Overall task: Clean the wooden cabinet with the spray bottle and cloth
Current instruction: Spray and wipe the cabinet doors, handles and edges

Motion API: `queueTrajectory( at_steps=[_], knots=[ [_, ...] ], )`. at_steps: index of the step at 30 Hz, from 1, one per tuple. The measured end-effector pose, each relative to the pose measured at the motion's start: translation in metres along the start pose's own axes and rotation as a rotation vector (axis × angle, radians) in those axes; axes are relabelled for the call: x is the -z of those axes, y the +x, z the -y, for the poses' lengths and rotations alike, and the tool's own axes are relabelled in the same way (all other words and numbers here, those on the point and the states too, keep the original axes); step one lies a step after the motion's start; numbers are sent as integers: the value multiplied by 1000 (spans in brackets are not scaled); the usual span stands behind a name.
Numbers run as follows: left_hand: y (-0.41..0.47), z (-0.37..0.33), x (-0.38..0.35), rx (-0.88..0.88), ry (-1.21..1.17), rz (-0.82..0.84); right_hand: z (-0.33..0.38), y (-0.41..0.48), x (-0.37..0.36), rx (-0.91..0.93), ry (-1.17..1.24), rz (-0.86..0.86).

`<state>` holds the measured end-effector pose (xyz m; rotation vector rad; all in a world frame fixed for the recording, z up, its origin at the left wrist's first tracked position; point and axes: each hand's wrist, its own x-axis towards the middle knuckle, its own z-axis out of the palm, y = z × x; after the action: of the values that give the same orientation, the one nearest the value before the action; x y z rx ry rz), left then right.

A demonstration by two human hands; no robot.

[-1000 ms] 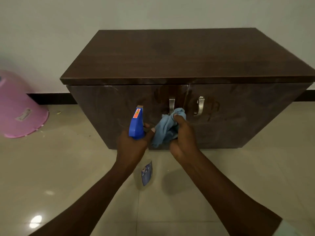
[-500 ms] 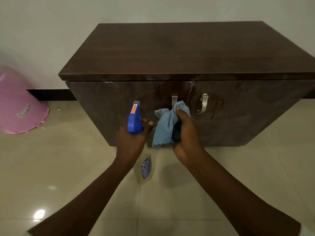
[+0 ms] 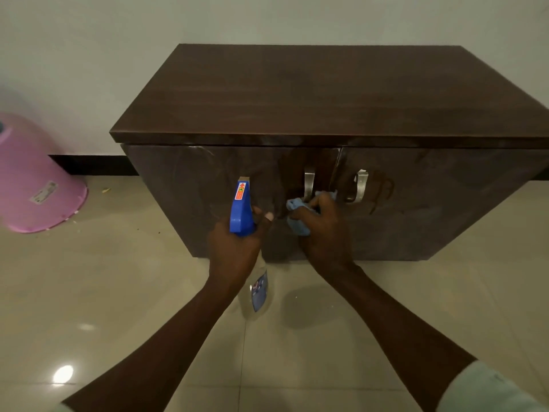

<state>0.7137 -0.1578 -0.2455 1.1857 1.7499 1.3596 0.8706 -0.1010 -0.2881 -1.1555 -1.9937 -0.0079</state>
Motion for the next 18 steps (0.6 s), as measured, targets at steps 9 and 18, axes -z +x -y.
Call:
queueTrajectory(
  at_steps=[9, 18],
  knots=[
    [-3, 2, 6, -21, 24, -2, 44, 28, 32, -253, 279, -359],
    [-1, -4, -3, -89, 1, 3, 25, 16, 12, -129, 199, -205]
  ],
)
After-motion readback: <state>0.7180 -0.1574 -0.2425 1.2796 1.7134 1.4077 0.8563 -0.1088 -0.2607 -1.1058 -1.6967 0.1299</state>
